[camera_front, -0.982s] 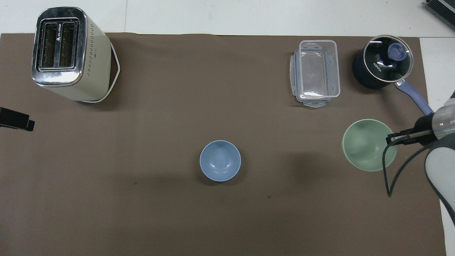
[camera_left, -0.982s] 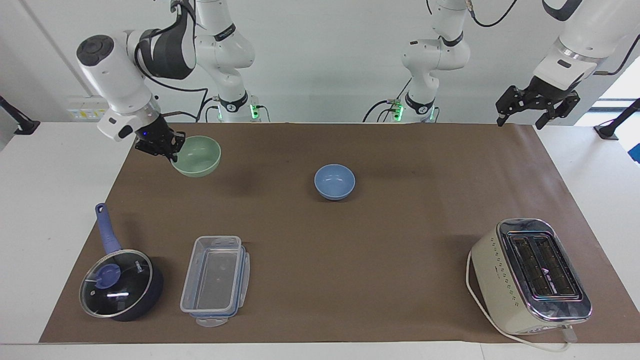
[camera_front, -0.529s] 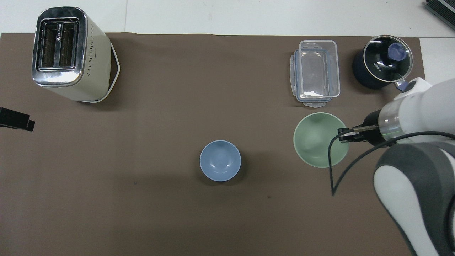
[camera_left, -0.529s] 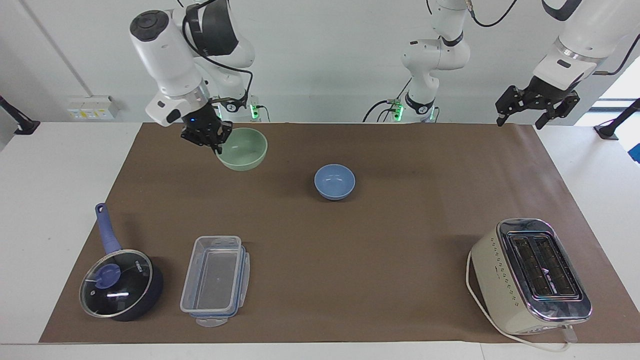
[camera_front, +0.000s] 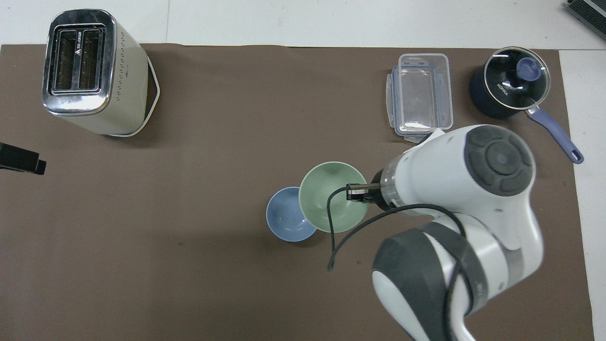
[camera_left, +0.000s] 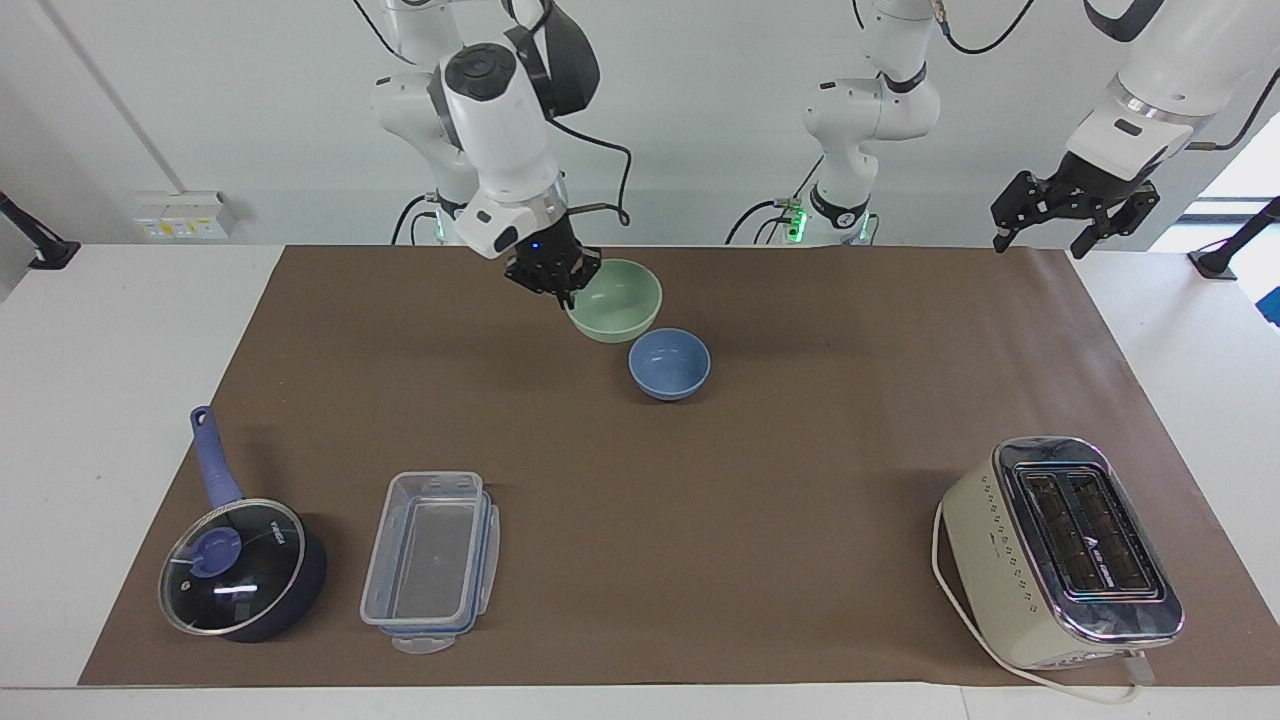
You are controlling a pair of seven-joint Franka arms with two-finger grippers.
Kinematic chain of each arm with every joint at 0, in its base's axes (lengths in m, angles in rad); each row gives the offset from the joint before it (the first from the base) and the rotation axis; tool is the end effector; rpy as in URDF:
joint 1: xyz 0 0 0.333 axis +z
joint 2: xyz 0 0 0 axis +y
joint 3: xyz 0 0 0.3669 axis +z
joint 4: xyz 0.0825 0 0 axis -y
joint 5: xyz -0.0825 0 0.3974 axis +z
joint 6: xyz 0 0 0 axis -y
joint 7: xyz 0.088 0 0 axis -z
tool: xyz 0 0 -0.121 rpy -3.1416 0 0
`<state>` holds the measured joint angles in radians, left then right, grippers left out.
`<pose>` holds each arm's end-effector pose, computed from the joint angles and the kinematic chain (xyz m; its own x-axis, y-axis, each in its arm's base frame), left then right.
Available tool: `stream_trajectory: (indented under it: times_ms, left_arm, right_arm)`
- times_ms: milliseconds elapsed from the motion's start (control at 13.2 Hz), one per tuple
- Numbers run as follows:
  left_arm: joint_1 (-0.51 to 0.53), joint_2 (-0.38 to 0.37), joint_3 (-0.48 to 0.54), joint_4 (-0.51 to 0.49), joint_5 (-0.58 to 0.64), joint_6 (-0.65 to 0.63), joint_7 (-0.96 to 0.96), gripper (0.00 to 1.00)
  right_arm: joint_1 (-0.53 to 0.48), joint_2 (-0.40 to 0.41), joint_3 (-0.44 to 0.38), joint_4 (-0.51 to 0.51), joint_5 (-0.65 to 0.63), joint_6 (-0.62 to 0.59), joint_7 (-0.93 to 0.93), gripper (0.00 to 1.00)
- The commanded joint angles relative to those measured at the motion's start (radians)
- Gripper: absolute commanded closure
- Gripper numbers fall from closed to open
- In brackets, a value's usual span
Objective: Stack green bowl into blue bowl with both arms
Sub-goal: 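Lift the green bowl with the right gripper over the blue bowl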
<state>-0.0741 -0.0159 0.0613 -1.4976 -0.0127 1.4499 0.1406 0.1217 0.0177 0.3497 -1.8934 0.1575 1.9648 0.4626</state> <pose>0.5492 -0.0083 0.6950 0.9876 -0.1543 -0.0296 -0.1538 -0.9879 0.0180 0.5167 0.2758 0.5290 0.9987 -0.0460 -0.0240 -0.0493 -0.9859 -0.1600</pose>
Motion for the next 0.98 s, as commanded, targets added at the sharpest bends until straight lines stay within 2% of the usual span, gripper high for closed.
stream_trajectory:
  times_ms: [0, 529, 906]
  left_arm:
    - [0.008, -0.013, -0.006, -0.009, 0.011, -0.008, 0.01, 0.0]
    - [0.01, -0.015, -0.006, -0.009, 0.011, -0.008, 0.01, 0.0]
    - [0.008, -0.013, -0.006, -0.009, 0.011, -0.008, 0.01, 0.0]
  right_arm:
    - [0.062, 0.036, -0.001, -0.05, 0.004, 0.12, 0.102, 1.0]
    - [0.139, 0.054, -0.001, -0.171, 0.001, 0.25, 0.105, 1.0]
    - [0.133, 0.114, -0.003, -0.182, -0.027, 0.338, 0.1, 1.0]
